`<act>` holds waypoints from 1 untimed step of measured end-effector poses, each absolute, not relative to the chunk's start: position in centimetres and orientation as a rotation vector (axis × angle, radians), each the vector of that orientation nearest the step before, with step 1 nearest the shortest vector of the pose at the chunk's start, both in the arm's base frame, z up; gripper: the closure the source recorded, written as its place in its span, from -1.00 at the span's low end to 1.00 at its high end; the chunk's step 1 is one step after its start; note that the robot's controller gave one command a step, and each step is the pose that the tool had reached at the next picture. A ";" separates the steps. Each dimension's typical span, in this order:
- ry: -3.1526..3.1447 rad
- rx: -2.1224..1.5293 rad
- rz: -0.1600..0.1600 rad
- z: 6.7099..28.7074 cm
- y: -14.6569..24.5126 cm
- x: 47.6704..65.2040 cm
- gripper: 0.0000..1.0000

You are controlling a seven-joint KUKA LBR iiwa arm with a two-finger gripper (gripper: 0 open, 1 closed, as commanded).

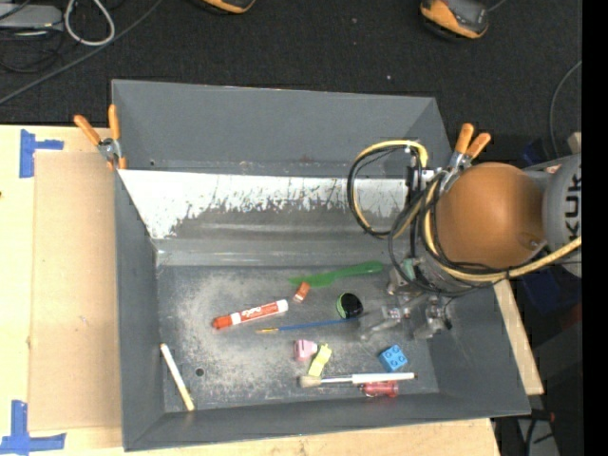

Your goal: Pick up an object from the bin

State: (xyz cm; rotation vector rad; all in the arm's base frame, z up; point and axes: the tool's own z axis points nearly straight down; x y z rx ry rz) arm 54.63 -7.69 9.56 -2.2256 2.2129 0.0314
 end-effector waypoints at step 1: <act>2.179 -2.257 0.037 7.0 -7.4 50.3 1.00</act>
Offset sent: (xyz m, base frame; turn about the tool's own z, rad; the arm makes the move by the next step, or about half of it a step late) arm 0.0000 0.0000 0.0000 0.0000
